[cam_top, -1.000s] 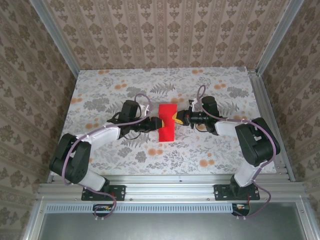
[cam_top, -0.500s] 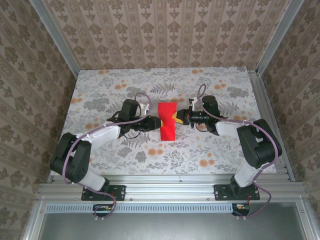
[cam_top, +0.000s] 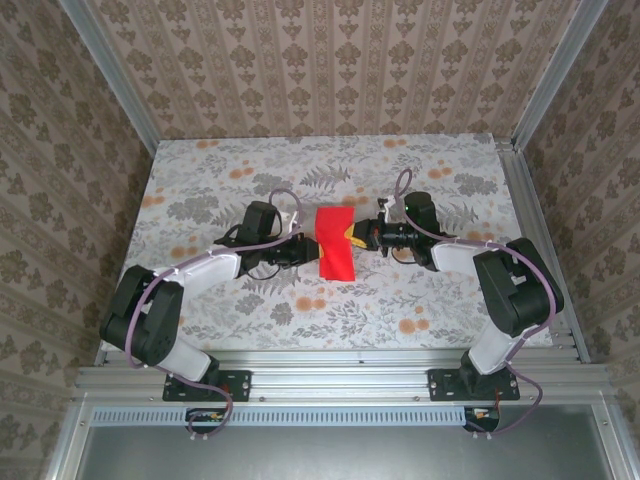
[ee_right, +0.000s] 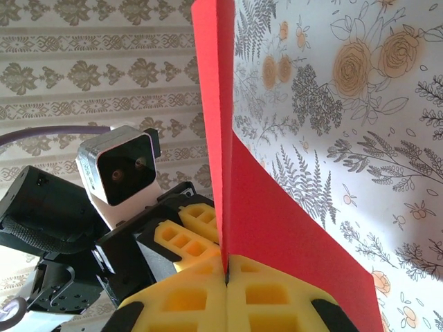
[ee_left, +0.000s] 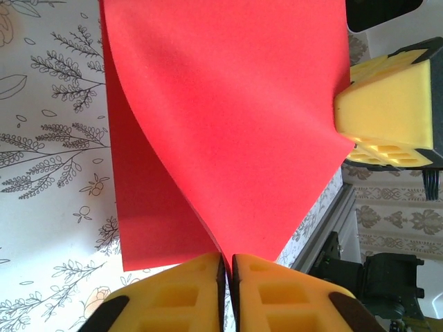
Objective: Fold a paper plane with a square sheet of paper (pick it up from the middle)
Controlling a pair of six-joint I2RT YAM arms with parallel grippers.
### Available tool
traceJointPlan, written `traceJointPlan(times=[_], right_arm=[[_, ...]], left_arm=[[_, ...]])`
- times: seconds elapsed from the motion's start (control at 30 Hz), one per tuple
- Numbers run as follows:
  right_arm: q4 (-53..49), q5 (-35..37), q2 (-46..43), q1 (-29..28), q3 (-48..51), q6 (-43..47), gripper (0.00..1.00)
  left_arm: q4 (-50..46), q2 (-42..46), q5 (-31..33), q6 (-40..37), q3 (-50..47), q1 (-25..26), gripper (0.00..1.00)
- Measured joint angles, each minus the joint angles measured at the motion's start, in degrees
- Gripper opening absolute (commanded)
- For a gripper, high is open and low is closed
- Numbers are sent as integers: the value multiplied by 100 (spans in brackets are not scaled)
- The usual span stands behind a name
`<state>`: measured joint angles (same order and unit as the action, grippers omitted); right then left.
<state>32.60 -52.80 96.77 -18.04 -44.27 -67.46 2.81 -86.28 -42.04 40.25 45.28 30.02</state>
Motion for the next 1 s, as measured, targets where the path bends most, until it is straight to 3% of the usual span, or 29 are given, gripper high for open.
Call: traceJointPlan(times=[0.37, 0.67, 1.0], right_arm=[[20, 7, 365, -35, 190, 155, 1], [-39, 127, 861, -98, 269, 492, 2], [-1231, 520, 986, -96, 109, 1537, 14]], left_arm=[[-83, -42, 76, -2, -229, 61, 9], [-24, -754, 90, 0, -236, 184, 10], [22, -1272, 138, 2, -173, 297, 10]])
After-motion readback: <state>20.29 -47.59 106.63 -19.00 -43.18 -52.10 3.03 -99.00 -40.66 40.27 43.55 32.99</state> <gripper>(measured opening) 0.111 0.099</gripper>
